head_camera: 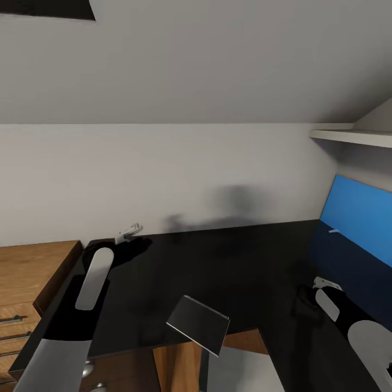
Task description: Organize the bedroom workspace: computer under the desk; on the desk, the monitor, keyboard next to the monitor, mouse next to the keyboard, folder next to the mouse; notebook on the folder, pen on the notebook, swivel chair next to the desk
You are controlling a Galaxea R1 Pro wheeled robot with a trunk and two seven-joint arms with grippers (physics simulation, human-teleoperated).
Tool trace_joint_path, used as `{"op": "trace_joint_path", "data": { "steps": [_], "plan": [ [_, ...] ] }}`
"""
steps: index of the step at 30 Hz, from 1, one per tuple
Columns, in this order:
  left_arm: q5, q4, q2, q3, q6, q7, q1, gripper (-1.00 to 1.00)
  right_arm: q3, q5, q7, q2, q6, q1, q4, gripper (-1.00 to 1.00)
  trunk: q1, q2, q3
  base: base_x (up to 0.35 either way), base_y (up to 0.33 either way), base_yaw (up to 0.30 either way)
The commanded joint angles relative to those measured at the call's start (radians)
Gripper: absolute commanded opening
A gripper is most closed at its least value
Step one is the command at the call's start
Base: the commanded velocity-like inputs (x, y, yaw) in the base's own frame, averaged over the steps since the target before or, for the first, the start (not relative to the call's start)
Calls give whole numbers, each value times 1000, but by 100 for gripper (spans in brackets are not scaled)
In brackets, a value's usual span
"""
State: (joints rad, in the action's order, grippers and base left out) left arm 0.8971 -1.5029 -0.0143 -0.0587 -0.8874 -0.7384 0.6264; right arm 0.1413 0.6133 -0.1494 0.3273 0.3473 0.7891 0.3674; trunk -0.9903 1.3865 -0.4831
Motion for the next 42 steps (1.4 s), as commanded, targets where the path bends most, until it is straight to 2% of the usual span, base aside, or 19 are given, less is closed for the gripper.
{"op": "trace_joint_path", "data": {
  "steps": [1,8,11,14,16,17,21,23,26,29,32,38,40,41,42],
  "plan": [
    [10,-3,1,-1,-1,-10,1,100,6,29,-4,1,4,-1,-2,-100,0,0,-1,0,0,0],
    [12,-19,4,-3,-2,-10,1,100,8,29,-5,-3,-2,-1,10,-100,27,-49,21,0,0,0],
    [11,-20,4,-4,-2,-10,1,100,9,28,-9,-14,-6,-1,22,-100,38,-70,30,0,0,0],
    [8,-21,4,-4,-3,-10,1,100,9,24,-26,-30,-6,-2,78,-100,50,-91,39,-2,0,0],
    [7,-23,7,-4,-3,-10,1,100,9,25,-73,-35,-4,-6,148,-100,57,-105,46,-142,0,0],
    [7,-23,9,-4,-4,-10,1,100,9,27,-122,-37,-3,-9,201,-100,61,-112,49,-256,0,0],
    [6,-23,12,-5,-3,-10,1,100,10,28,-227,-51,0,-34,307,-100,77,-140,61,-298,0,0],
    [5,-30,12,-6,-3,-10,1,100,11,26,-282,-62,2,-69,376,-100,84,-154,68,-324,0,0],
    [5,-62,19,-6,-1,-10,1,100,15,25,-324,-69,9,-123,484,-100,96,-175,77,-325,0,0],
    [6,-70,47,-7,0,-6,0,100,22,25,-332,-71,12,-140,515,-100,107,-196,86,-165,0,0],
    [6,-72,63,-7,0,-5,0,100,26,25,-333,-71,13,-144,524,-100,119,-217,96,-54,0,0],
    [6,-72,72,-10,1,-4,0,100,31,26,-333,-73,9,-146,535,-100,142,-259,115,-12,0,0],
    [6,-72,72,-11,1,-4,0,100,31,26,-332,-80,9,-147,549,-100,149,-273,121,-3,0,0],
    [7,-72,71,-12,1,-4,0,100,27,23,-335,-106,9,-148,573,-100,153,-280,124,0,0,0],
    [8,-72,71,-12,1,-4,0,100,27,22,-335,-109,10,-148,575,-100,157,-287,127,0,0,0]
  ]
}}
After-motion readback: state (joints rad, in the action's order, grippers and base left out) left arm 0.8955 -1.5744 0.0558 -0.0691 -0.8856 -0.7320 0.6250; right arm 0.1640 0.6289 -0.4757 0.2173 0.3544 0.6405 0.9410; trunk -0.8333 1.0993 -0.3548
